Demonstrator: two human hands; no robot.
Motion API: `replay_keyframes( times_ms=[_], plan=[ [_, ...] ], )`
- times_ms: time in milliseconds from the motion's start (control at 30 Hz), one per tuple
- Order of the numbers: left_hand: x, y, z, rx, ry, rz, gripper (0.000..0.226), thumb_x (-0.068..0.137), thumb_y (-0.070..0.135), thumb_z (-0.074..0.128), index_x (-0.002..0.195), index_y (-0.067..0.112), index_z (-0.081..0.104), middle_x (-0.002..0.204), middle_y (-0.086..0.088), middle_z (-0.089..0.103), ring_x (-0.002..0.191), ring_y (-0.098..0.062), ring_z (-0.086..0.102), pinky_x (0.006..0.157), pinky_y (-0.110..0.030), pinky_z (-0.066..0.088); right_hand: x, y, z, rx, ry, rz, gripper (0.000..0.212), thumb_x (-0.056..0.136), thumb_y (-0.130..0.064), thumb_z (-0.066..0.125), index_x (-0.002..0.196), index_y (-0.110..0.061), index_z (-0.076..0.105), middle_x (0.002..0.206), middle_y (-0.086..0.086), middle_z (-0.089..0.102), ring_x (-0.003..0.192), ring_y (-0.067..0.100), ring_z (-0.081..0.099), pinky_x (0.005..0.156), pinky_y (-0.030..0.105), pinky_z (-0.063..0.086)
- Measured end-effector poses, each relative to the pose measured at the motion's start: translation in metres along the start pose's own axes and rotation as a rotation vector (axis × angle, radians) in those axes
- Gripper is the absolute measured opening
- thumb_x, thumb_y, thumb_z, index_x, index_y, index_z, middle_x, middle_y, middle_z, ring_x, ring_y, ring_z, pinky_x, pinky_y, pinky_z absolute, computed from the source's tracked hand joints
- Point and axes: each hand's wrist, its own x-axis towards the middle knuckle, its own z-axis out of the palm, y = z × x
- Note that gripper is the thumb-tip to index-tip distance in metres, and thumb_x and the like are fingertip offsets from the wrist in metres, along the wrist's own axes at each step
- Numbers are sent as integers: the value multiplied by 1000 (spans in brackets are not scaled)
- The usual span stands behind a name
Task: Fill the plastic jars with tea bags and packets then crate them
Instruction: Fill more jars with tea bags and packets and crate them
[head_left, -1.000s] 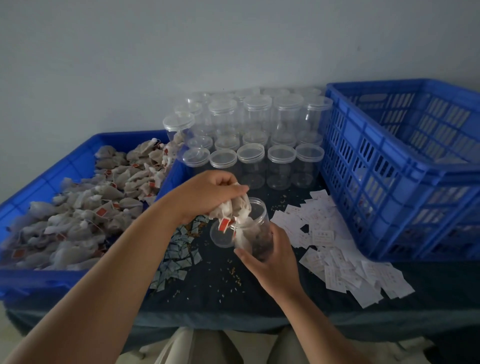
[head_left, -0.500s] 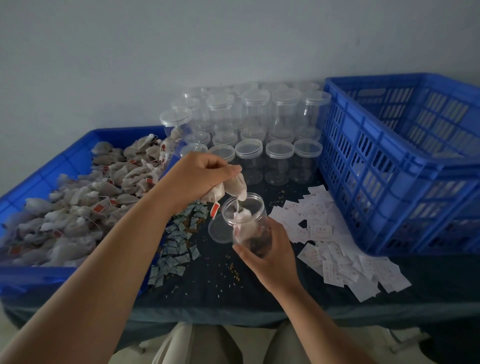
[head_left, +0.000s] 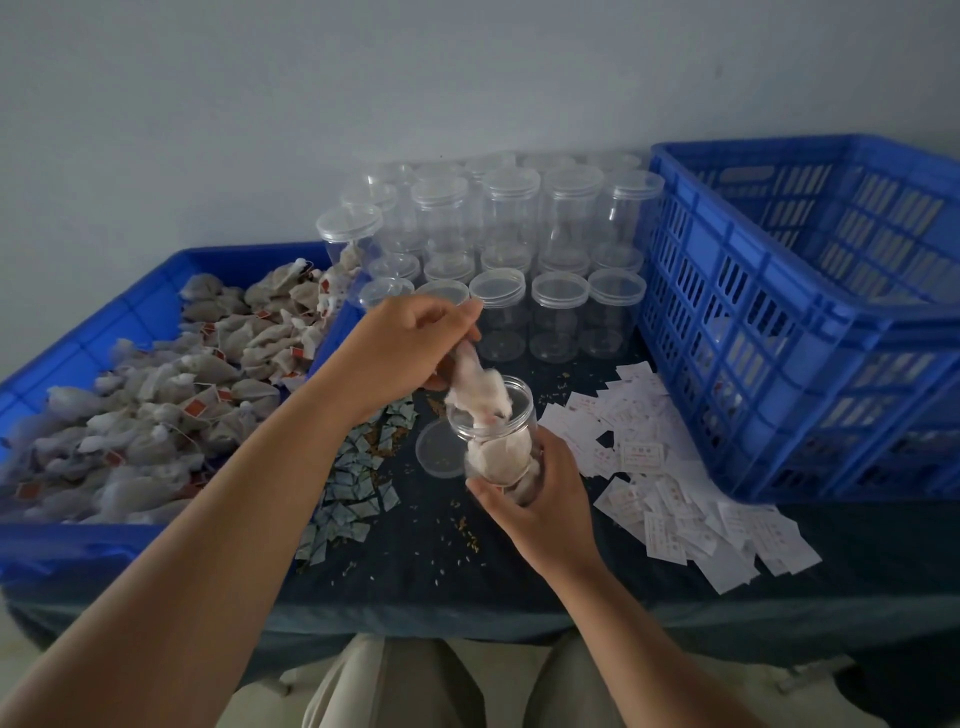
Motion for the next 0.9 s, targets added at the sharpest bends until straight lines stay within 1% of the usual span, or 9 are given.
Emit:
replay_keyframes(
  times_ms=[133, 300, 367, 433, 500, 600, 667, 800, 900],
  plan=[
    [1, 3, 3, 73, 17, -29, 47, 111, 56, 34, 103, 27, 71, 88, 15, 79, 78, -3, 76, 68, -25, 51, 0, -1, -1, -7, -4, -6, 68, 74, -67, 86, 130, -41, 58, 122, -23, 62, 116, 5, 63, 87, 14, 53],
    [-20, -15, 12, 348, -496, 21, 60, 103, 74, 18, 124, 47, 67, 113, 30, 72, 111, 15, 60, 98, -21, 44, 0, -1, -1, -3, -21, -3, 66, 73, -67, 86, 128, -44, 57, 120, -24, 63, 116, 2, 63, 86, 9, 50],
    [-22, -24, 16, 256, -425, 51, 61, 101, 74, 18, 118, 46, 69, 111, 31, 72, 108, 13, 63, 96, -21, 46, 0, -1, -1, -6, -24, -6, 67, 73, -67, 86, 129, -44, 57, 122, -25, 62, 117, 2, 62, 88, 9, 49],
    [-13, -38, 12, 88, -123, 16, 49, 107, 61, 26, 106, 41, 70, 100, 27, 76, 97, 12, 68, 85, -20, 48, 1, -2, -1, -6, -17, -11, 69, 74, -67, 86, 131, -42, 58, 124, -24, 63, 118, 2, 62, 89, 9, 49],
    [0, -62, -1, 205, 110, -66, 30, 109, 46, 41, 103, 38, 69, 95, 17, 77, 83, 4, 71, 77, -27, 54, 0, -2, -1, -8, -19, -9, 70, 74, -68, 85, 132, -41, 57, 124, -23, 63, 118, 1, 62, 89, 11, 50],
    [9, -105, -11, 839, -225, -281, 29, 104, 24, 52, 129, 31, 64, 123, 3, 70, 104, -15, 69, 87, -39, 57, 0, -3, -1, -14, -34, -3, 71, 74, -69, 85, 133, -41, 57, 123, -23, 63, 116, 3, 63, 88, 15, 53],
    [9, -124, 0, 1001, -420, -344, 37, 102, 21, 57, 139, 22, 60, 139, -5, 63, 122, -25, 63, 99, -43, 54, 0, -3, -1, -27, -41, -8, 74, 73, -69, 84, 135, -38, 57, 122, -22, 63, 115, 3, 63, 89, 16, 54],
    [11, -125, 18, 1019, -309, -294, 21, 97, 11, 65, 117, 12, 72, 120, -9, 70, 106, -27, 69, 92, -46, 61, -1, -6, -1, -48, -43, -12, 78, 72, -71, 82, 136, -35, 57, 122, -23, 62, 115, 0, 61, 88, 9, 49],
    [15, -119, 17, 1007, -225, -314, 27, 97, 7, 65, 121, 15, 74, 124, -8, 71, 112, -28, 68, 94, -48, 60, -2, -6, -2, -52, -51, -6, 77, 72, -71, 82, 135, -35, 57, 122, -22, 62, 114, -1, 61, 88, 9, 49]
  ],
)
